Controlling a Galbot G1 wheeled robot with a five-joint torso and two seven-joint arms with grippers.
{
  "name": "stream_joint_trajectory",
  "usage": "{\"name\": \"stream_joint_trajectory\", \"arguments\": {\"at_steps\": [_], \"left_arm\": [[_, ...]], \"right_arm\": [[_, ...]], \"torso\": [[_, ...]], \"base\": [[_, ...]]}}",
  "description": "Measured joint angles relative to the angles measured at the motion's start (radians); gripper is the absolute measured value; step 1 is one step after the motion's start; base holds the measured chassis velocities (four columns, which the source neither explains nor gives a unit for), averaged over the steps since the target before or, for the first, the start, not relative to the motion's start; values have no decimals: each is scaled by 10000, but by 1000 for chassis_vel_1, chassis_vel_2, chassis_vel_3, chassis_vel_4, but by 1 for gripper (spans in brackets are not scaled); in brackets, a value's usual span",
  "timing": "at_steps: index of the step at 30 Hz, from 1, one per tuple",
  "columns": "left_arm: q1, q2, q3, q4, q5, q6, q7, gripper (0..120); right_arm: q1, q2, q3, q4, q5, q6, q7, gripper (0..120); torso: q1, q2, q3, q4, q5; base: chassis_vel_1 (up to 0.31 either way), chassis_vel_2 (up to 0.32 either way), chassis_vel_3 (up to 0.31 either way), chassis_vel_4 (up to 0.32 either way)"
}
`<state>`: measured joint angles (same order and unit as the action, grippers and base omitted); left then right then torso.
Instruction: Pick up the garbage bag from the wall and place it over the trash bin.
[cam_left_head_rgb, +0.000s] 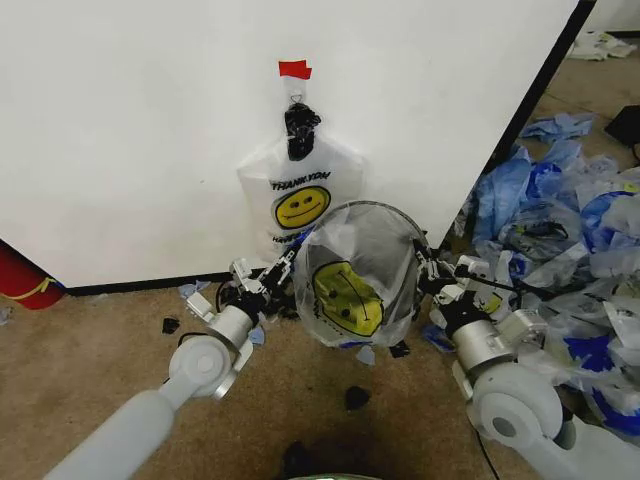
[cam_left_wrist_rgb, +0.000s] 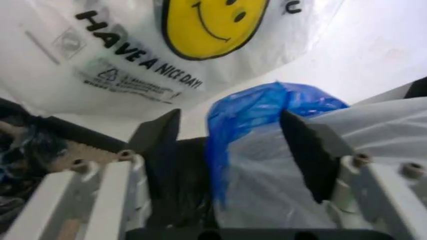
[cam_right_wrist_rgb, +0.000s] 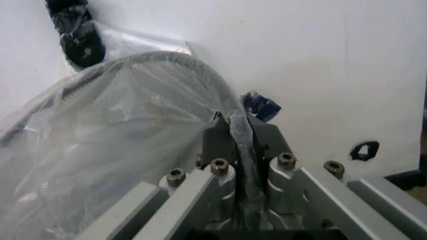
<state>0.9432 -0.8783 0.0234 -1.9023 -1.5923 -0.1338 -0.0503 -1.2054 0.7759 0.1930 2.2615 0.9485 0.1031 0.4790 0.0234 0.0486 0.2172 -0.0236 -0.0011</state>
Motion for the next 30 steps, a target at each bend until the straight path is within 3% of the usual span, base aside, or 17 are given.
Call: {"name": "stream_joint_trajectory", "arguments": {"at_steps": [9,18,23,26,30], "left_arm": [[414,148,-119,-29,767,-70,-455,98],[1081,739,-793,-343,2059,-524,-1680,100],[1105,1452,-1073,-2425,2099,-337,-2791,100],[1024,1520,-1059,-2829,2023,-234,-2933,100],[596,1643,-750,-4527,1424,273,-3442,94]], "right_arm": [[138,62,134,-365,-31,1,122,0],[76,219,123,-1008,-2075,288,103,0],[24,53,123,-1094,-3342,408,19,0],[36,31,118,-1098,-3468,412,0,0],[129,-21,58,-1105,-4027,359,-62,0]], "torso": [[0,0,0,1,0],[0,0,1,5,-1],[0,0,0,1,2],[0,0,0,-2,3],[0,0,0,-2,3]], "base": [[0,0,0,0],[0,0,0,0],[0,0,0,0],[0,0,0,0],[0,0,0,0]]}}
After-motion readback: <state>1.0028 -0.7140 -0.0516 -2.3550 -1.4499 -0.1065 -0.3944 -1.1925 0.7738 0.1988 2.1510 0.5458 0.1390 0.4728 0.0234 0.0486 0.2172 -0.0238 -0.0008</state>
